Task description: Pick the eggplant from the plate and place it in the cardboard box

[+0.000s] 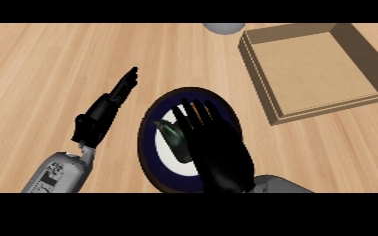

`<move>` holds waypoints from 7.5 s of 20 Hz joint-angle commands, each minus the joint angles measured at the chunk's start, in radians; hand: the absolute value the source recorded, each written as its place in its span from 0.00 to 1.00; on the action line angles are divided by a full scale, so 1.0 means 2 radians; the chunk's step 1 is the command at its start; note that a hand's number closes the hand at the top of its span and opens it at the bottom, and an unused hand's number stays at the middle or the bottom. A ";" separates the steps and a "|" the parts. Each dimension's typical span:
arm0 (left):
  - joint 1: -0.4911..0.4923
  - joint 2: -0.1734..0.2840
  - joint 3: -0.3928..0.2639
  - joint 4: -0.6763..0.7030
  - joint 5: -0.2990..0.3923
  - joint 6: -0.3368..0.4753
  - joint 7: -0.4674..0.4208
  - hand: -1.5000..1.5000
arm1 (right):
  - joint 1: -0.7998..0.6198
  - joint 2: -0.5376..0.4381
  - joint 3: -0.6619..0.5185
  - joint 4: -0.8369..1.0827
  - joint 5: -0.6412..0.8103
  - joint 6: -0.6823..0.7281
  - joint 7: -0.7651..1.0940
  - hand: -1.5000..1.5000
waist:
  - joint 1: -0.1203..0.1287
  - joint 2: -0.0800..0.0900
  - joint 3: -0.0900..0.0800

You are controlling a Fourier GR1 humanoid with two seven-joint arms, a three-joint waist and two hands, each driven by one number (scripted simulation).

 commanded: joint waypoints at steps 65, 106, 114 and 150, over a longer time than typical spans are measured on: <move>0.016 -0.072 0.078 -0.034 -0.083 -0.075 0.031 0.50 | -0.063 0.124 0.064 0.350 -0.095 -0.036 0.040 0.00 | 0.006 0.005 0.003; 0.045 -0.076 0.115 -0.038 -0.093 -0.072 0.033 0.50 | 0.299 -0.569 -0.350 -0.102 -0.374 -0.334 -0.547 1.00 | -0.045 -0.004 0.003; 0.047 -0.078 0.100 -0.041 -0.097 -0.097 0.025 0.50 | 0.337 -0.570 -0.510 -0.075 -0.453 -0.259 -0.504 1.00 | -0.018 0.001 0.002; 0.017 -0.121 0.095 -0.018 -0.134 -0.104 0.016 0.50 | -0.091 -0.228 -0.321 0.460 -0.176 -0.159 -0.486 0.00 | 0.019 0.010 0.003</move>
